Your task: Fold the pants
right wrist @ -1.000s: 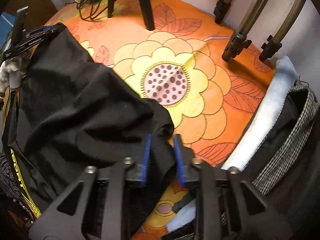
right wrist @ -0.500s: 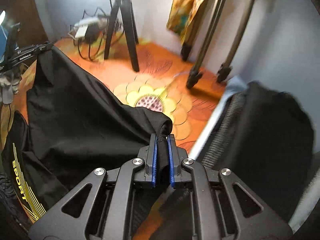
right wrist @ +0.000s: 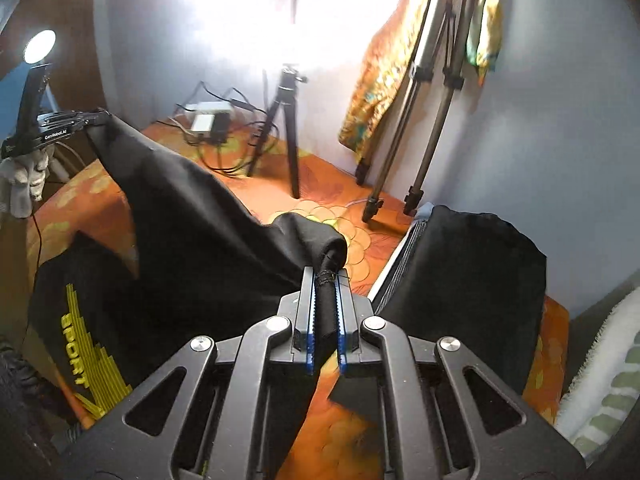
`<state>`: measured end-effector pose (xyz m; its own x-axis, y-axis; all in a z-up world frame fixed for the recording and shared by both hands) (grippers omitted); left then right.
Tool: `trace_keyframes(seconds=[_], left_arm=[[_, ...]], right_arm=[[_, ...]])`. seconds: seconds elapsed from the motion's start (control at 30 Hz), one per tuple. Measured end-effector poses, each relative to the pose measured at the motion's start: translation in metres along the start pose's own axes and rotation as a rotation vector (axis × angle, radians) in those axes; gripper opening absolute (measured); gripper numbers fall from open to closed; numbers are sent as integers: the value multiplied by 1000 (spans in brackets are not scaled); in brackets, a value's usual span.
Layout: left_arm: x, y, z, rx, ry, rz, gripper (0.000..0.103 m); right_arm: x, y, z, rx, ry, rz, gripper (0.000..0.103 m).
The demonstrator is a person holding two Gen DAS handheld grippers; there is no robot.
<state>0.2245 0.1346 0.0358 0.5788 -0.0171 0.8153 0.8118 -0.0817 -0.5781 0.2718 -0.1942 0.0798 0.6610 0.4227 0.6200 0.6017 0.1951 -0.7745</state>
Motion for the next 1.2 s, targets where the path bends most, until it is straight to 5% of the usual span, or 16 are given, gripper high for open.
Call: trace_keyframes(seconds=[0.27, 0.5, 0.9, 0.97, 1.03, 1.1, 1.2], left_arm=[[-76, -70, -24, -46, 41, 30, 3], [-161, -81, -46, -91, 68, 156, 3], [-210, -102, -53, -147, 95, 240, 8], [-217, -105, -53, -138, 88, 261, 11], [-222, -111, -53, -140, 78, 276, 18], [-222, -121, -50, -146, 61, 266, 27], [-221, -133, -44, -153, 25, 248, 43]], right_arm=[[-63, -45, 44, 34, -26, 7, 8], [-148, -41, 85, 39, -68, 115, 8], [-210, -38, 93, 71, 22, 164, 8], [-217, -36, 94, 61, 13, 191, 12], [-226, -33, 91, 42, 14, 230, 42], [-233, -37, 89, 40, 8, 242, 53], [-240, -51, 84, 51, 24, 237, 56]])
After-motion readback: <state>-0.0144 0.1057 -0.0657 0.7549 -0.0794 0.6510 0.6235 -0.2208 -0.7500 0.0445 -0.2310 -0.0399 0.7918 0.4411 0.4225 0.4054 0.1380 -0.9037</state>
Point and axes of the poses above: each gripper's, at about its wrist camera, not at the fingertips, and y roughly the way its jaws point, z to its left, x to its top, the point moved 3 cm from there along y, roughly the way its jaws point, and after that the axes turned 1 degree about y, right-handed, at the moved point
